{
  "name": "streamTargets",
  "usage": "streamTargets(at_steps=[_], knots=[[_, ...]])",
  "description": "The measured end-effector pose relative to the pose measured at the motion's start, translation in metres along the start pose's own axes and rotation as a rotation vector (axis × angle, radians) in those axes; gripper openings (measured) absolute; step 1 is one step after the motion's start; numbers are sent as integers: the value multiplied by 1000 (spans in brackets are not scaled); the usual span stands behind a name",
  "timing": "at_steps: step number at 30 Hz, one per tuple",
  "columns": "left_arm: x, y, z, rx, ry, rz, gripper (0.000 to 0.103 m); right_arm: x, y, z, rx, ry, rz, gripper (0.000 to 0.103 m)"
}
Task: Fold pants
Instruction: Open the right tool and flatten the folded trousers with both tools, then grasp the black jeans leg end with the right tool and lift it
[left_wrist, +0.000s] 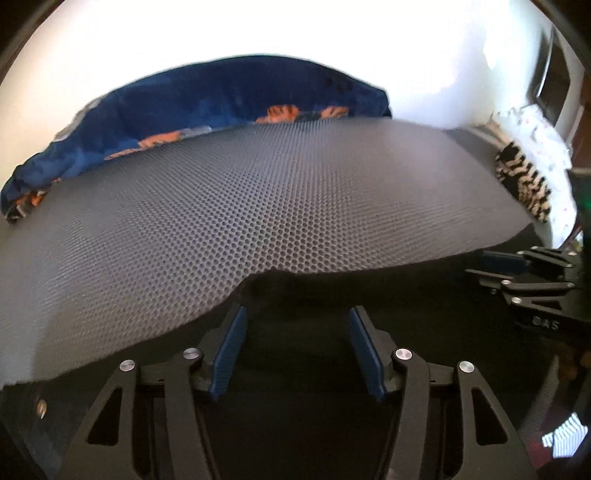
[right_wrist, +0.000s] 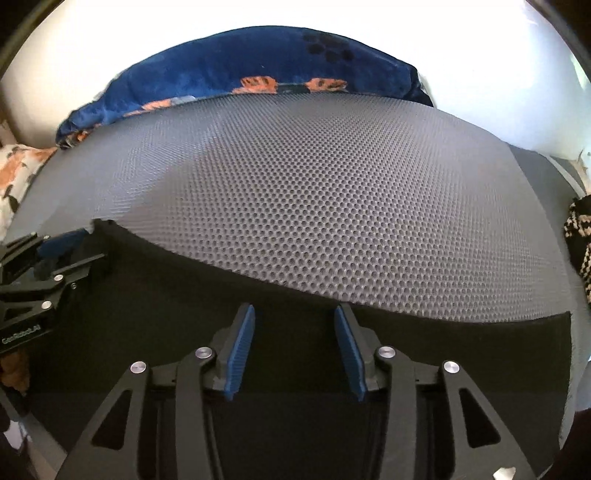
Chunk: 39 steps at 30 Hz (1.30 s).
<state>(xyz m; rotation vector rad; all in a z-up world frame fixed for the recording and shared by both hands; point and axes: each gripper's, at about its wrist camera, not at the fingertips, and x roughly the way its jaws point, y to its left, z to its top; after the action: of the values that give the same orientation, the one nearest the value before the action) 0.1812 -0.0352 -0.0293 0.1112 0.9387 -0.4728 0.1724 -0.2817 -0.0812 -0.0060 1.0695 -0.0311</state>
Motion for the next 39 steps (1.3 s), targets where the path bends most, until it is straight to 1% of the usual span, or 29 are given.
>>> streamTargets(at_steps=[3, 7, 9, 11, 13, 17, 18, 20, 21, 22, 25, 27, 30, 35, 39], knots=[[-25, 7, -16, -13, -17, 15, 58, -14, -1, -12, 9, -8, 19, 43], [-52, 23, -43, -77, -13, 54, 58, -30, -8, -36, 30, -7, 30, 43], [-66, 31, -59, -97, -6, 86, 58, -37, -14, -49, 45, -4, 37, 43], [-75, 39, -75, -118, 5, 113, 58, -42, -21, -62, 55, 1, 16, 44], [-79, 45, -87, -140, 15, 120, 58, -47, -31, -76, 73, 5, 6, 44], [-75, 61, -115, -197, 56, 162, 58, -46, -62, -99, 137, 30, -71, 45], [-77, 63, -121, -195, 33, 175, 58, -47, -74, -105, 170, 29, -77, 44], [-79, 63, -123, -193, 30, 186, 58, -53, -95, -111, 225, 9, -74, 45], [-80, 64, -125, -194, 29, 187, 58, -56, -105, -114, 250, 14, -120, 49], [-80, 65, -125, -195, 28, 188, 58, -58, -116, -118, 270, 22, -170, 50], [-80, 65, -127, -201, 21, 191, 59, -64, -147, -130, 347, 20, -187, 47], [-80, 64, -127, -206, 17, 193, 62, -73, -165, -138, 404, 16, -200, 47], [-80, 61, -126, -219, 16, 193, 67, -92, -186, -151, 487, -11, -182, 47], [-78, 55, -124, -213, 20, 228, 67, -110, -221, -179, 637, -25, -110, 47], [-84, 44, -121, -207, 6, 200, 67, -114, -242, -198, 746, -41, -42, 47]])
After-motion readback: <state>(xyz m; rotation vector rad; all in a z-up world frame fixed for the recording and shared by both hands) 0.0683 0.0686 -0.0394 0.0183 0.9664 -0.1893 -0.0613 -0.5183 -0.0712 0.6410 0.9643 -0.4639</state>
